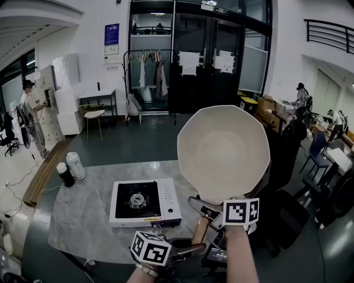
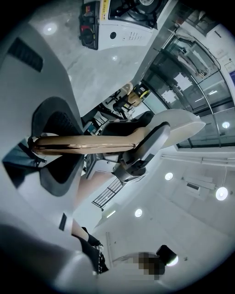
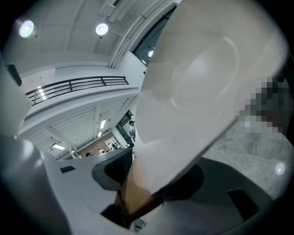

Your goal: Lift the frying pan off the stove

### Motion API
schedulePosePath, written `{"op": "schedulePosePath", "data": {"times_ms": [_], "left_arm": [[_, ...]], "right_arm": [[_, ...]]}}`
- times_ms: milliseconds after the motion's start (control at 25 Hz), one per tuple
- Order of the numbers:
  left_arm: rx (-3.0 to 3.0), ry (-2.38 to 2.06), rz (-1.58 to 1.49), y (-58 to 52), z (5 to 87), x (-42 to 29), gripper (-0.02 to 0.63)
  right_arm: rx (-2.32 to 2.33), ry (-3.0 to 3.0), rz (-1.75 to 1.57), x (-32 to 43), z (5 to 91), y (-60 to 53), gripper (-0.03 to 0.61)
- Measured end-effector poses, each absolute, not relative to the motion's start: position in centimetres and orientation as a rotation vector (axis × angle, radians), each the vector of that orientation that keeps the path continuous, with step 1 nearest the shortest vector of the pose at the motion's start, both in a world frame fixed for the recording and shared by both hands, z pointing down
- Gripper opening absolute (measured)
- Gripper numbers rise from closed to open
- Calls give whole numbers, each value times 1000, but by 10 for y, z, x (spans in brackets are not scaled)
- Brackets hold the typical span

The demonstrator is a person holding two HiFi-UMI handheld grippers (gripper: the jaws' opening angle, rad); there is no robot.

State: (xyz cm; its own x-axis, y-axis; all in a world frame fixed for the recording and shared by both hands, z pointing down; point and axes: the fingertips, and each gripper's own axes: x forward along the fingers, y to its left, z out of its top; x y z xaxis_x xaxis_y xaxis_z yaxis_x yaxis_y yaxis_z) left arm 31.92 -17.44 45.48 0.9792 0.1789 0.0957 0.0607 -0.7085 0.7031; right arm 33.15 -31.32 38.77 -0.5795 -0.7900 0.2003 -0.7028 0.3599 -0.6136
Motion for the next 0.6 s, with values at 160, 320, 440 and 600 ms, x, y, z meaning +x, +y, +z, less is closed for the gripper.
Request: {"op": "schedulePosePath", "data": {"times_ms": [160,320,440,600], "left_arm": [[2349,202,211,-172,455,324,125],[2345,227,226,-170,454,329,125],[2347,248,231,-170,453,331,124],[2354,266,233,-171,451,331,124]], "right_arm": [[-1382,2482,-1008,334,388,-313,212],[-1390,2511,-987,334,386,-313,212],[-1387,2530,-978,332,385,-314,212],[-1374,2538,-982,331,383,-315,210]]}}
